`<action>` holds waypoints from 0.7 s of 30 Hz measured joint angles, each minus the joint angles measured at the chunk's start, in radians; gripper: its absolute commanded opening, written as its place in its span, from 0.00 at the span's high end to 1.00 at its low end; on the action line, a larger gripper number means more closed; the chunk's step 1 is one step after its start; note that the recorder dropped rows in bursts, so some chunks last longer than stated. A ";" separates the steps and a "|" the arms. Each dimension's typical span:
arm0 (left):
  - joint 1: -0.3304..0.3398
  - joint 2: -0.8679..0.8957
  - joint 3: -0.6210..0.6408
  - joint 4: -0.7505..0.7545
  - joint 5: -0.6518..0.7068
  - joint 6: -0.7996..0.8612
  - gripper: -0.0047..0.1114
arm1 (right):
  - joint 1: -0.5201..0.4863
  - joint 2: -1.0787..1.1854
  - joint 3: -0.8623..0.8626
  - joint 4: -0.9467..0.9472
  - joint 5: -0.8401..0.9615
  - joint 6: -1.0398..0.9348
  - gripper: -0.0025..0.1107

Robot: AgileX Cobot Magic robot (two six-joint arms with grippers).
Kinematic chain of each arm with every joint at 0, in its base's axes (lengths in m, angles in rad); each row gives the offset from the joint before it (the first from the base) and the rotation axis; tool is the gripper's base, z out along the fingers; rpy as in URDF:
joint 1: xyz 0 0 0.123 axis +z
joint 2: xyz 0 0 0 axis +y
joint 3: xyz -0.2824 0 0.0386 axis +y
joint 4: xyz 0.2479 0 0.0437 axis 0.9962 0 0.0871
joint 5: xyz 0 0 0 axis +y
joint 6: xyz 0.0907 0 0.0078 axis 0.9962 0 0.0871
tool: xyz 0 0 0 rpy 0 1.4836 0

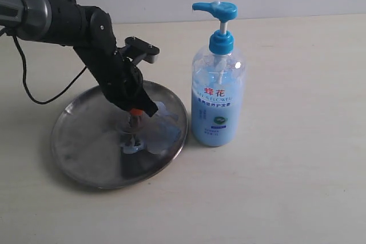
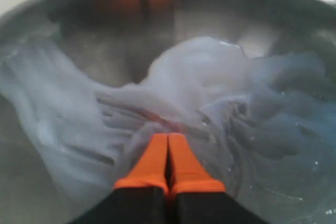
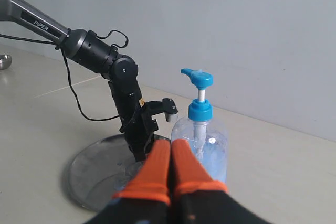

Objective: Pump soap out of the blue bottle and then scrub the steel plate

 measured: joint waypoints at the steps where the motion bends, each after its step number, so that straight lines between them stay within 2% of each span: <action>1: 0.000 -0.002 0.000 0.000 0.015 0.000 0.96 | 0.000 0.000 0.000 0.000 0.000 0.000 0.98; 5: -0.002 -0.003 0.000 -0.050 0.079 0.052 0.96 | 0.000 0.000 0.000 0.000 0.000 0.000 0.98; 9: -0.008 -0.003 0.000 -0.124 0.076 0.095 0.96 | 0.000 0.000 0.000 0.000 0.000 0.000 0.98; 15: -0.012 0.000 0.000 -0.150 -0.075 0.093 0.96 | 0.000 0.000 0.000 0.000 -0.002 0.000 0.98; 21: -0.012 0.000 0.000 -0.150 -0.198 0.013 0.96 | 0.000 0.000 0.000 0.000 -0.007 0.000 0.98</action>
